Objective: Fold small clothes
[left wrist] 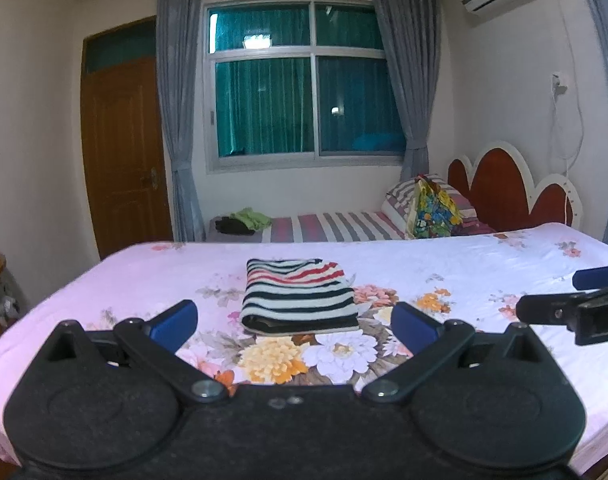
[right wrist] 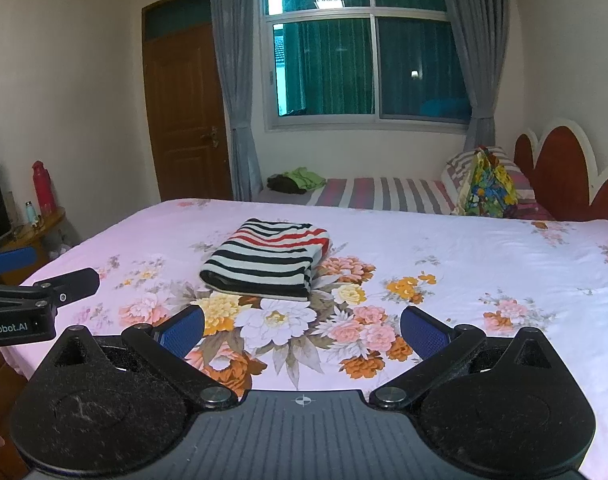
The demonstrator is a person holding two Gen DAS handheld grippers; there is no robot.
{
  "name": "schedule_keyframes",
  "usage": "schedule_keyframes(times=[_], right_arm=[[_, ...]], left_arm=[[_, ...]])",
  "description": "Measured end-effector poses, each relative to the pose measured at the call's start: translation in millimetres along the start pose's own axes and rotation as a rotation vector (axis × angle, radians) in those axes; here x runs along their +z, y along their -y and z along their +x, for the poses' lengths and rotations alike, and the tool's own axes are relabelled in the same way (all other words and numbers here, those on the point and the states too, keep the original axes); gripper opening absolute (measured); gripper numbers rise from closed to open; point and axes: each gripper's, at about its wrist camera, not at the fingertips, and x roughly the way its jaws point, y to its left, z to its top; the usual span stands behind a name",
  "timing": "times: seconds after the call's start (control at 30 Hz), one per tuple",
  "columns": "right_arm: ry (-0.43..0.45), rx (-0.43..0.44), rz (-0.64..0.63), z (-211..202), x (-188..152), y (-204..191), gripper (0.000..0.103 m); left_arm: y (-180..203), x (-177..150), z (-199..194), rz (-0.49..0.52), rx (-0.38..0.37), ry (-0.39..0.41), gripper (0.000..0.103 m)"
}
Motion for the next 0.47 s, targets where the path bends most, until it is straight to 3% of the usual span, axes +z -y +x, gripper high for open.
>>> schedule_keyframes(times=[0.1, 0.47], right_arm=[[-0.003, 0.004, -0.005, 1.1, -1.0, 0.6, 0.103], [-0.009, 0.015, -0.004, 3.3, -1.5, 3.6, 0.103]], left_arm=[[-6.4, -2.4, 5.9, -0.027, -0.002, -0.035, 0.102], [-14.6, -0.5, 2.9, -0.029, 0.044, 0.027, 0.100]])
